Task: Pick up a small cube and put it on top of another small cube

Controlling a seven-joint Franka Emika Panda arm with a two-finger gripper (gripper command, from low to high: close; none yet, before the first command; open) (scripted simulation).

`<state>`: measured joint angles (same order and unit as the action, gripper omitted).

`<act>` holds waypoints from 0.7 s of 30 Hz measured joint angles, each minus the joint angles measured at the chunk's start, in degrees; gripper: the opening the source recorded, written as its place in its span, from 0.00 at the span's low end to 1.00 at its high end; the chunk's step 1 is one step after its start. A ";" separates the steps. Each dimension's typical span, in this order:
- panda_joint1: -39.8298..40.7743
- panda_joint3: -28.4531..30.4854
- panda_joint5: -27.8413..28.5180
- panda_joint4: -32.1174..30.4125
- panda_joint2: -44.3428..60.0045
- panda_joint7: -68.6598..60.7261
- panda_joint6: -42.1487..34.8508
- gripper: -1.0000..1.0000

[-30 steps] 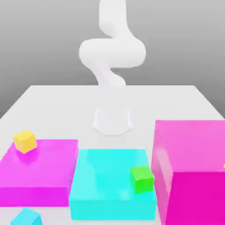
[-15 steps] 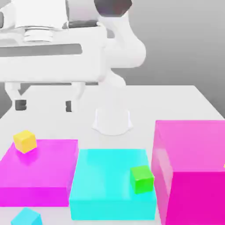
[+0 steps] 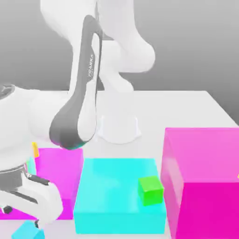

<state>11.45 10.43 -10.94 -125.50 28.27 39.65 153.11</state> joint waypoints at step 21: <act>-10.96 -8.94 5.27 3.62 -13.76 -3.15 -17.25 0.00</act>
<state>0.49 1.49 -5.68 -121.87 14.50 36.50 135.86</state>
